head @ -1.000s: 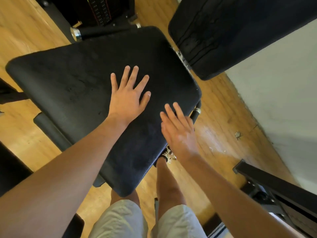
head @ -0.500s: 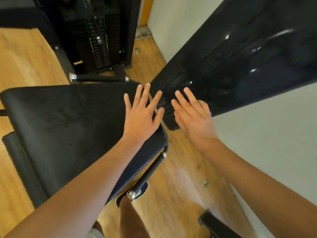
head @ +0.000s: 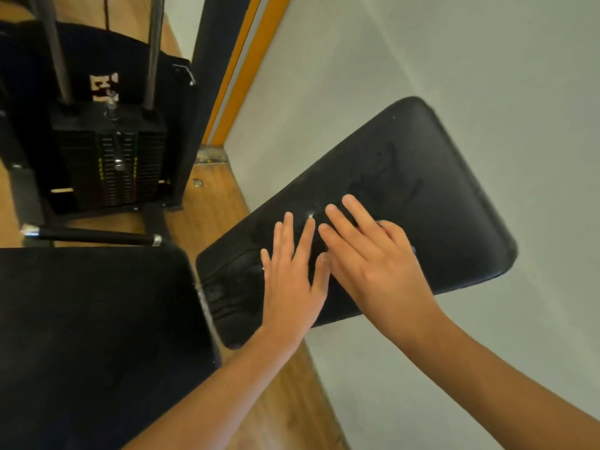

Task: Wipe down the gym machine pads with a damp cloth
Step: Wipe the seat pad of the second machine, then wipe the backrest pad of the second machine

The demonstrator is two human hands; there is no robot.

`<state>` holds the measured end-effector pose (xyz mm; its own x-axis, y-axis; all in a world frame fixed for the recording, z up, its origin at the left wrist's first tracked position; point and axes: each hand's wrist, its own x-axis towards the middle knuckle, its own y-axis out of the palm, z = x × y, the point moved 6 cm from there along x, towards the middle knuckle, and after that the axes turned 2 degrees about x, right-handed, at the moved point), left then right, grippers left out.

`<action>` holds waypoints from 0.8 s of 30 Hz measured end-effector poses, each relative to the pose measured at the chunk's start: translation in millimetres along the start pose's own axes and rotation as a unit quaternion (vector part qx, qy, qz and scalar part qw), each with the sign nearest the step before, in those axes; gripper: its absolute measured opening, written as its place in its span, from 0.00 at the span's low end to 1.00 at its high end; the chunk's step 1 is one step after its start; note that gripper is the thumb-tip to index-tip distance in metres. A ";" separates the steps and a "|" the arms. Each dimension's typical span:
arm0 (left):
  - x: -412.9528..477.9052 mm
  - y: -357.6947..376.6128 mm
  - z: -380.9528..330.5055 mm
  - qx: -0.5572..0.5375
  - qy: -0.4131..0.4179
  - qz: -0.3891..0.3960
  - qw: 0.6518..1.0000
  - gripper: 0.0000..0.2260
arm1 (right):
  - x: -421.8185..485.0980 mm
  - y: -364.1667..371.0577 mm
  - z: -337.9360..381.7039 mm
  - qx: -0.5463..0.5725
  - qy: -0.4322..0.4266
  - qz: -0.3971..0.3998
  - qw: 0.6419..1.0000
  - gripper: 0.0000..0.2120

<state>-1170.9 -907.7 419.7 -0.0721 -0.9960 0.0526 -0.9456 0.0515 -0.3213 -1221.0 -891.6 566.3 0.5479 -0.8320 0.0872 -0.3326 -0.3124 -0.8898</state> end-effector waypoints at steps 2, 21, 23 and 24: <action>4.6 16.4 -15.5 -0.027 -0.009 0.005 1.000 0.28 | 2.1 -11.6 -18.0 -0.029 -0.003 0.032 0.999 0.25; 18.6 89.0 -44.0 -0.061 -0.073 -0.149 0.984 0.27 | -29.4 -47.4 -130.8 -0.100 -0.061 0.082 0.990 0.19; 18.6 89.1 -44.8 -0.062 -0.074 -0.151 0.984 0.27 | -31.1 -45.2 -134.8 -0.094 -0.050 0.075 0.992 0.20; 18.9 88.8 -45.0 -0.064 -0.073 -0.151 0.984 0.27 | -31.2 -43.7 -136.1 -0.096 -0.045 0.075 0.992 0.21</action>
<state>-1270.5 -918.7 434.8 0.2563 -0.9665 -0.0118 -0.9496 -0.2495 -0.1899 -1328.0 -914.3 663.5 0.5451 -0.8338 -0.0872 -0.5511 -0.2780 -0.7868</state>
